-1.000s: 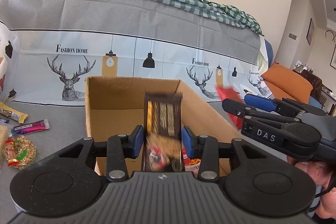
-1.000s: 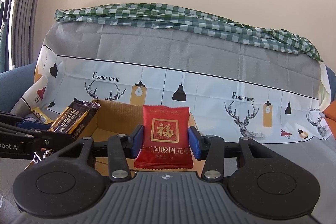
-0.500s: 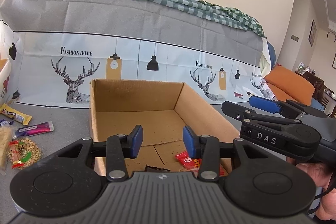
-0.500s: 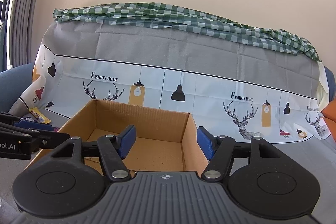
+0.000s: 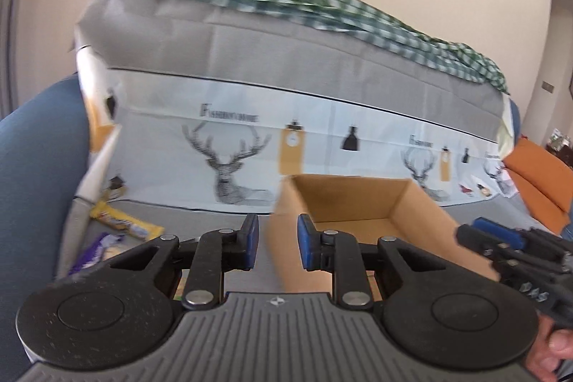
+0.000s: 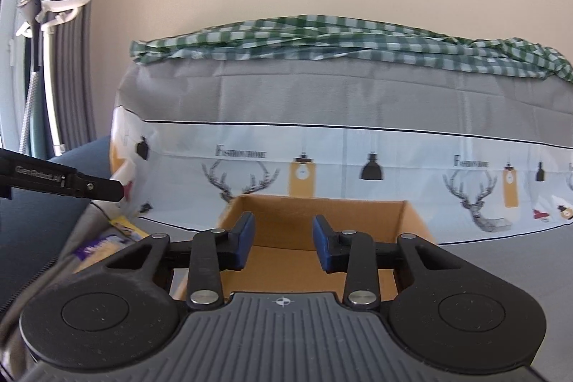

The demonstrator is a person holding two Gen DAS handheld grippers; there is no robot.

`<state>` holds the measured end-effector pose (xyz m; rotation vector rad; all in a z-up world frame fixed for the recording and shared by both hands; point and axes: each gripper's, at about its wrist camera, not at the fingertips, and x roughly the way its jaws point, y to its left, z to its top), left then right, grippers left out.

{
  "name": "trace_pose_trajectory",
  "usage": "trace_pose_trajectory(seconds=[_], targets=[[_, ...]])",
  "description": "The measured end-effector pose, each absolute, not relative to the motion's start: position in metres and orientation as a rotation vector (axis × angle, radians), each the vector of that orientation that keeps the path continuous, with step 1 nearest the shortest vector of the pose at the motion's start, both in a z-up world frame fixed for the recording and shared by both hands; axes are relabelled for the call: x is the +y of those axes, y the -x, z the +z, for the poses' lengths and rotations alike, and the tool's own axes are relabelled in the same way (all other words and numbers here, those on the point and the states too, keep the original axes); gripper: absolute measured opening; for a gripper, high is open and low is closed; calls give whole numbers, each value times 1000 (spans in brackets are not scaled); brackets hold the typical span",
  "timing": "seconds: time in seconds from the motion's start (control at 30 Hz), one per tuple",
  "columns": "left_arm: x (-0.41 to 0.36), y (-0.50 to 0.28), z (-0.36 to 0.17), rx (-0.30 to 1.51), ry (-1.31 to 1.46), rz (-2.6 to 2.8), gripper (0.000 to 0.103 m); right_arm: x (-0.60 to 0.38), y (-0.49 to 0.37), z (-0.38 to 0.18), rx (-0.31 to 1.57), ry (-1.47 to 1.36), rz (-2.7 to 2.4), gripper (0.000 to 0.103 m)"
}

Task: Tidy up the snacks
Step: 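Move both tools back to the snack pile, then grasp the clear puffed-snack bag with the left gripper while the right grasps the red candy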

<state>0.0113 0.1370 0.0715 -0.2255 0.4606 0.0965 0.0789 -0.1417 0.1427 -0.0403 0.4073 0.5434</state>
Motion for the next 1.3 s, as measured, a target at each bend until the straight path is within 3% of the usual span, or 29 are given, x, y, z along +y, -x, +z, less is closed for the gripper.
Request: trace_pose_trajectory(seconds=[0.1, 0.4, 1.1, 1.3], targets=[[176, -5, 45, 569, 290, 218, 24, -121, -70, 143, 418, 32, 595, 38], [255, 20, 31, 582, 547, 379, 24, -32, -44, 127, 503, 29, 832, 38], [276, -14, 2, 721, 551, 477, 25, 109, -89, 46, 755, 96, 824, 39], [282, -20, -5, 741, 558, 490, 25, 130, -100, 23, 816, 132, 820, 47]])
